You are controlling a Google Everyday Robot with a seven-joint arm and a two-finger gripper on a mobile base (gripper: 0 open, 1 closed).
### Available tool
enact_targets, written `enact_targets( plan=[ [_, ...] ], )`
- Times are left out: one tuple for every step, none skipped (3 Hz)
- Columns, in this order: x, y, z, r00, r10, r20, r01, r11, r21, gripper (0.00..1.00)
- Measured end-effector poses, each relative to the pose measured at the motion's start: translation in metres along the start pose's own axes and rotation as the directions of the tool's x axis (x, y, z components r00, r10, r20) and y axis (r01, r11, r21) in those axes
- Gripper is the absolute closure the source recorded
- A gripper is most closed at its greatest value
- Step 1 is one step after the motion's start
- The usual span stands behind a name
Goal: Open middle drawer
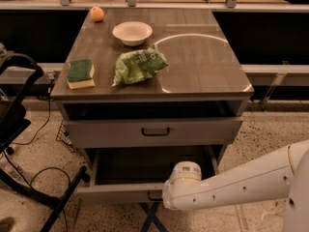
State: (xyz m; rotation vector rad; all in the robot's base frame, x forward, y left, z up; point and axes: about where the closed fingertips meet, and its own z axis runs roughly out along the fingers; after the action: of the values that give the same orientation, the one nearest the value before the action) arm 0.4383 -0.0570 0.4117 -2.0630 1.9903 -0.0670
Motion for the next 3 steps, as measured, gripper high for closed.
enact_targets(
  plan=[
    [0.0, 0.0, -0.0001, 1.0, 0.0, 0.0, 0.0, 1.0, 0.0, 1.0],
    [0.0, 0.0, -0.0001, 1.0, 0.0, 0.0, 0.0, 1.0, 0.0, 1.0],
    [0.0, 0.0, -0.0001, 1.0, 0.0, 0.0, 0.0, 1.0, 0.0, 0.74]
  ],
)
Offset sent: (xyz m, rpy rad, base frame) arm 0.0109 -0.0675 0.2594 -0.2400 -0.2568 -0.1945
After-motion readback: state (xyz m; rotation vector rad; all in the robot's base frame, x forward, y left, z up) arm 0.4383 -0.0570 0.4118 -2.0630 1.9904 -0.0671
